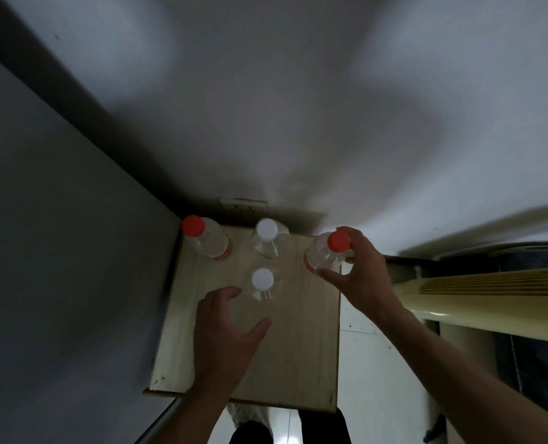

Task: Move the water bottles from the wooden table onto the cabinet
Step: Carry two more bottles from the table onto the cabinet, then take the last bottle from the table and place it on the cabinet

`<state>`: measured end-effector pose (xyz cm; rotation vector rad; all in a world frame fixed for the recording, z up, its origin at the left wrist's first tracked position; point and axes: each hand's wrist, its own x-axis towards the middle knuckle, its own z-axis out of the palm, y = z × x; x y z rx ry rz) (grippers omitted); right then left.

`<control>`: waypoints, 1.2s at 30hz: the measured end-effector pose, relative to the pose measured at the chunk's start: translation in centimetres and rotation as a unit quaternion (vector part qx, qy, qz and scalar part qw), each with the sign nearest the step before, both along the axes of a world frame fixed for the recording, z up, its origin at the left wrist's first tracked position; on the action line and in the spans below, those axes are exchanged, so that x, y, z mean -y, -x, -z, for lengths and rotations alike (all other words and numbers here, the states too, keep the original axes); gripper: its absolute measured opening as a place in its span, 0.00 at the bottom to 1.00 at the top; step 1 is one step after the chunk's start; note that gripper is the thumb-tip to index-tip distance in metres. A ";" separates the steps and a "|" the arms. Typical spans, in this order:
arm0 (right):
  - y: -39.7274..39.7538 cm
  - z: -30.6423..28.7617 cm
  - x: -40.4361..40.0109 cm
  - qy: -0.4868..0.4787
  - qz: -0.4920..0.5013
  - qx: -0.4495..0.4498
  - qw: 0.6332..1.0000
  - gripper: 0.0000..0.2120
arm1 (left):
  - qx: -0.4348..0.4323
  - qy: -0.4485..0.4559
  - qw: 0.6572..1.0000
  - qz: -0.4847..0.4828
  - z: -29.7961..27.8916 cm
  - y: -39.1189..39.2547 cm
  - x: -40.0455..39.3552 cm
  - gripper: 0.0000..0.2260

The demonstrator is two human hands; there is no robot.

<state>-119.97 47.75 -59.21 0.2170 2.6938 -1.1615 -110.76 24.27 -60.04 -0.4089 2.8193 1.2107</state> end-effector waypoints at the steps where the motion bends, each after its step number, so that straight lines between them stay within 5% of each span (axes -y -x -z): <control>1: 0.0 -0.7 0.1 -0.005 -0.002 0.009 1.000 0.39 | 0.006 -0.002 1.000 0.002 -0.7 0.1 0.1 0.31; 5: -0.1 -4.0 0.7 -0.011 -0.016 0.029 0.999 0.45 | 0.048 -0.002 0.998 0.037 -3.7 0.6 0.6 0.34; 11: -0.2 -11.1 1.0 -0.032 -0.062 0.037 0.997 0.42 | 0.047 0.034 0.996 0.063 -10.9 2.2 0.7 0.38; 21: 0.1 -26.1 -1.1 -0.104 -0.151 -0.014 0.983 0.35 | -0.040 0.093 0.992 0.074 -26.0 4.9 -2.6 0.27; 26: 1.0 -31.7 -1.5 -0.134 -0.185 -0.061 0.972 0.34 | -0.056 0.126 0.985 0.101 -31.7 5.9 -3.0 0.32; 31: 0.6 -36.2 -3.1 -0.166 -0.161 -0.101 0.968 0.34 | -0.054 0.117 0.985 0.113 -35.4 6.9 -4.3 0.37; 36: -2.7 -39.6 -6.9 -0.195 -0.096 -0.098 0.971 0.33 | -0.068 0.124 0.964 0.225 -37.6 8.1 -7.3 0.36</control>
